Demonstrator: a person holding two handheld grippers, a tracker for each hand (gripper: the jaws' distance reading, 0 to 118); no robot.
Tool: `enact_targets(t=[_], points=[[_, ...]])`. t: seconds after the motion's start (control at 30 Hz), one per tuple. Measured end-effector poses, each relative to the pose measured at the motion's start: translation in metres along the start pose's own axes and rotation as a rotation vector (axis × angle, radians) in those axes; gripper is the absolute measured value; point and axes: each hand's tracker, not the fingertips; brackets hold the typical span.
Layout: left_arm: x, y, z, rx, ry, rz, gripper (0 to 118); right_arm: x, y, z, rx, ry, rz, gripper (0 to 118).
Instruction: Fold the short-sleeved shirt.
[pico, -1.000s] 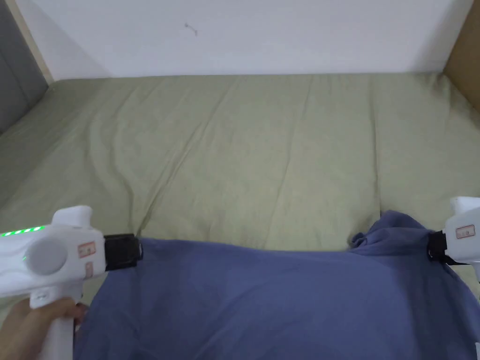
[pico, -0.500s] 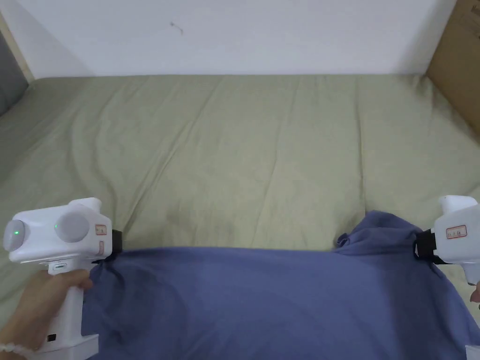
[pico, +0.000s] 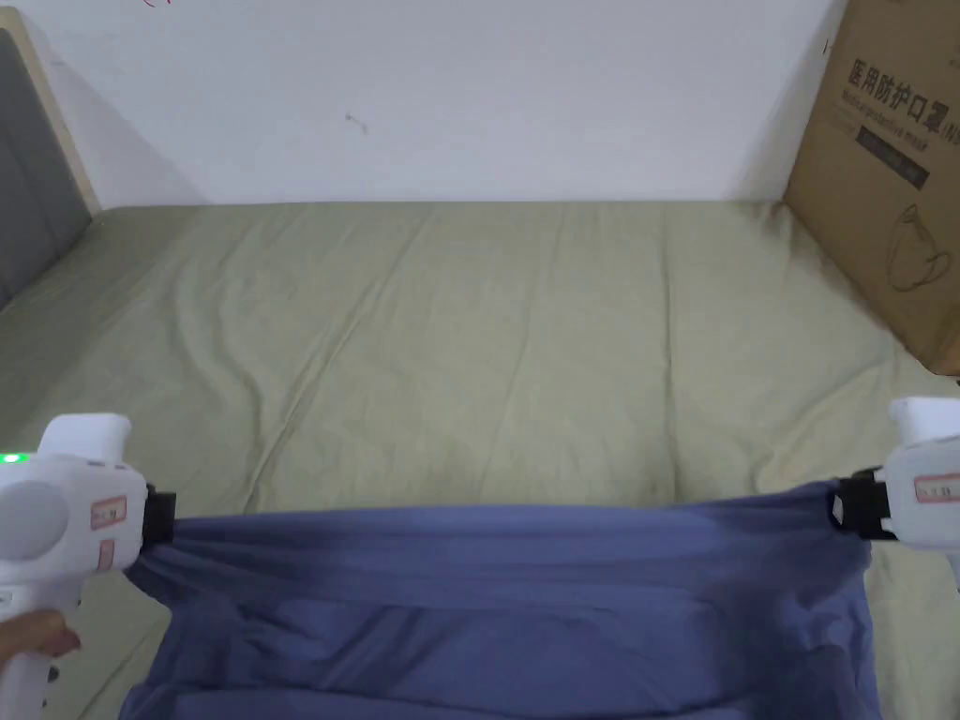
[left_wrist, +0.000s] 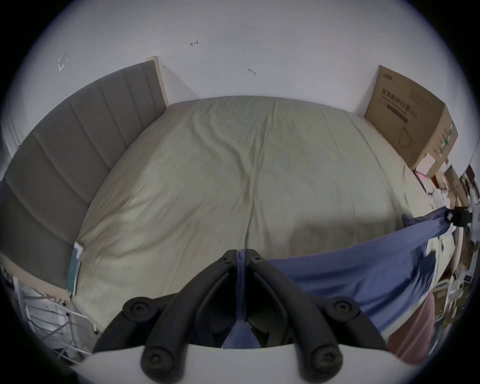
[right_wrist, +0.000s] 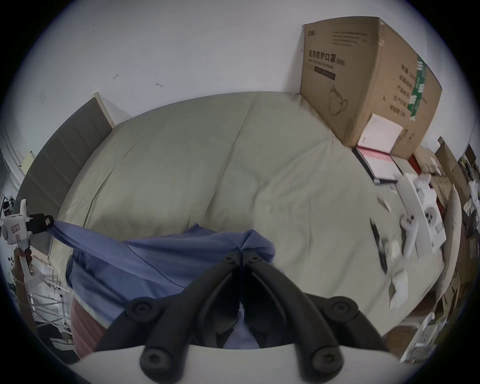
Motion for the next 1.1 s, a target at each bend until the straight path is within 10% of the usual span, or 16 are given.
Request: enact_targets(t=[0.23, 0.3, 0.37, 0.53, 0.67, 0.73, 0.77, 0.93, 1.0, 1.07, 1.1], points=[[-0.011, -0.1, 0.01, -0.143, -0.03, 0.011, 5, -0.002, -0.117, 0.013, -0.126, -0.025, 0.017, 0], [-0.012, -0.12, 0.005, -0.147, -0.027, 0.022, 29, 0.002, -0.138, 0.006, -0.151, -0.02, 0.005, 3], [-0.015, -0.133, -0.006, -0.163, 0.002, 0.022, 74, 0.009, -0.153, -0.005, -0.163, -0.033, -0.016, 51], [-0.024, -0.135, 0.003, -0.163, 0.01, 0.075, 108, 0.008, -0.155, 0.006, -0.147, -0.085, -0.044, 81], [-0.027, -0.123, 0.032, -0.079, -0.057, 0.162, 99, -0.01, -0.129, 0.034, 0.003, -0.045, -0.058, 79], [-0.024, -0.119, 0.045, -0.039, -0.13, 0.194, 52, -0.027, -0.117, 0.043, 0.061, 0.004, -0.038, 53], [-0.023, -0.118, 0.047, -0.027, -0.16, 0.21, 8, -0.041, -0.113, 0.047, 0.095, 0.017, -0.02, 13], [-0.02, -0.132, 0.042, -0.049, -0.152, 0.247, 3, -0.096, -0.109, 0.034, 0.117, 0.107, -0.001, 0], [-0.032, -0.138, 0.033, -0.034, -0.155, 0.324, 27, -0.114, -0.112, 0.024, 0.082, 0.145, 0.002, 0], [-0.048, -0.143, 0.026, -0.046, -0.185, 0.423, 112, -0.127, -0.117, 0.013, 0.049, 0.164, 0.03, 0], [-0.053, -0.146, 0.021, -0.077, -0.215, 0.458, 118, -0.133, -0.119, 0.011, 0.035, 0.174, 0.038, 0]])
